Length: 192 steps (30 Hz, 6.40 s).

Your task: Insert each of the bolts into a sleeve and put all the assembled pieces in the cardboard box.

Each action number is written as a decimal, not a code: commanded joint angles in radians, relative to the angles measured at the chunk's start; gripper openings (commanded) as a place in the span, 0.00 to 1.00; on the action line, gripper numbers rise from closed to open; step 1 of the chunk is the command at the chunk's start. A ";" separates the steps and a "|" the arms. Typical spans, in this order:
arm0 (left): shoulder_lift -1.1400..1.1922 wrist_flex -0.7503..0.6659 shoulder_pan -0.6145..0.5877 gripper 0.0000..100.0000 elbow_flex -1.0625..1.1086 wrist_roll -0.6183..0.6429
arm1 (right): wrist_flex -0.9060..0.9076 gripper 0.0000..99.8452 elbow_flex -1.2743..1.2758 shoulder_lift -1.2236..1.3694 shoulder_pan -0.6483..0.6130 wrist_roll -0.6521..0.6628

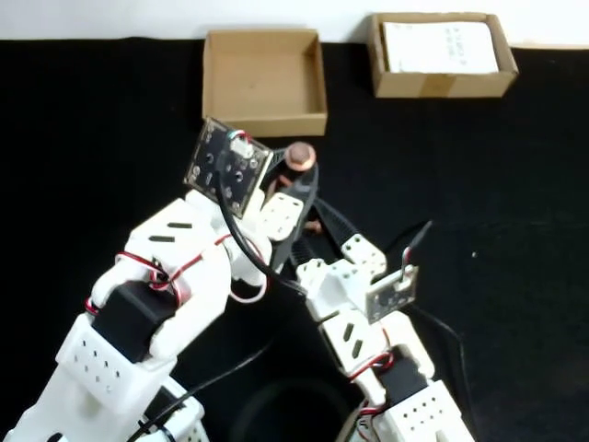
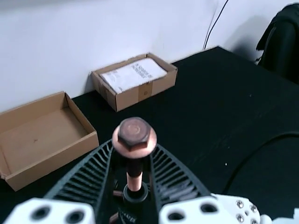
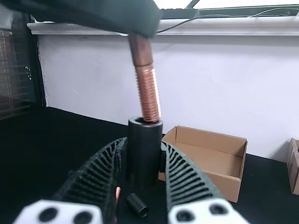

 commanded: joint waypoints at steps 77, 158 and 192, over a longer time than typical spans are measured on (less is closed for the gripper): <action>0.254 0.654 -0.581 0.07 -0.196 -0.063 | -0.269 0.01 -1.998 2.259 0.236 -0.101; 0.263 0.601 -0.763 0.18 -0.097 -0.057 | 1.913 0.22 -2.658 2.072 0.275 -0.270; 0.260 0.494 -0.911 0.17 0.176 -0.140 | 1.541 0.15 -2.242 2.209 0.021 -0.061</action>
